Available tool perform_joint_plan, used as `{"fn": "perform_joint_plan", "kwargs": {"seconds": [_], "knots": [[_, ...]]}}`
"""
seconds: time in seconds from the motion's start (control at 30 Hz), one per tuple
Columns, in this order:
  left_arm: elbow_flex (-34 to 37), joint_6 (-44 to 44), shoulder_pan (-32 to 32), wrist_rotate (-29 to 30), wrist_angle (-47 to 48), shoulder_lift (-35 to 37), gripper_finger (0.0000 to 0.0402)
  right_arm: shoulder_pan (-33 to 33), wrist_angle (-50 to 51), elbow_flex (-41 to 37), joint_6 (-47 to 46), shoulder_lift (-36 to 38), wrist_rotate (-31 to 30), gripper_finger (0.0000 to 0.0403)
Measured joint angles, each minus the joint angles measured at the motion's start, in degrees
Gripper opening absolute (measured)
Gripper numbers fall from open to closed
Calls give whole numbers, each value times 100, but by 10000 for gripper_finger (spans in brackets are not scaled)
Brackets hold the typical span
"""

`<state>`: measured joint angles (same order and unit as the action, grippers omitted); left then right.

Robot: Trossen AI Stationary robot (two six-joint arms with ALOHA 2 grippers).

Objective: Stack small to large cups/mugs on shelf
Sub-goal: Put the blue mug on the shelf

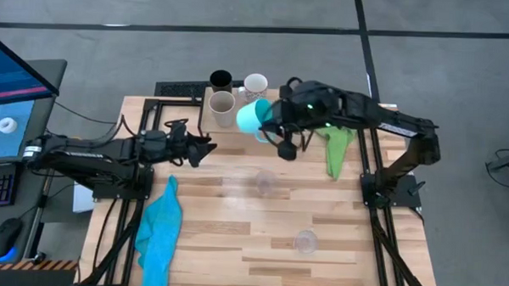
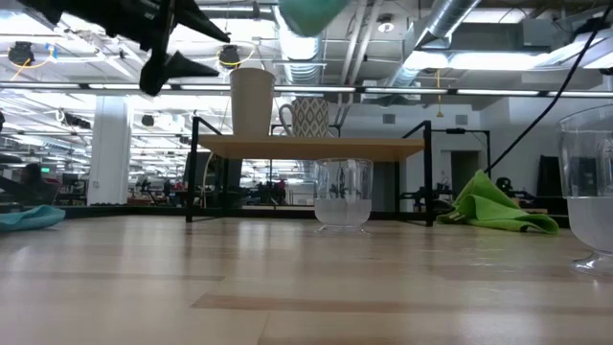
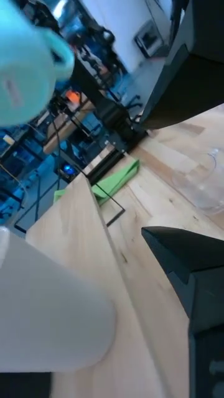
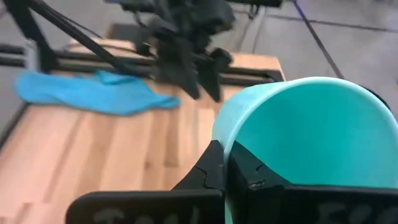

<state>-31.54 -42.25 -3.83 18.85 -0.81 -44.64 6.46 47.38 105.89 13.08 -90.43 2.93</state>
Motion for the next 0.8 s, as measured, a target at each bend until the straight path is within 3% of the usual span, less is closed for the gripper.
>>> {"fn": "perform_joint_plan", "kwargs": {"seconds": [0.27,0.57,0.8], "knots": [[567,-782,2,-16,-340,4,261,403,430,0,245,-695,2,12],[578,-862,115,-51,-357,4,261,648,719,30,494,-1339,-320,8],[578,-906,243,-48,-348,4,261,710,1003,494,694,-1814,-508,13]]}}
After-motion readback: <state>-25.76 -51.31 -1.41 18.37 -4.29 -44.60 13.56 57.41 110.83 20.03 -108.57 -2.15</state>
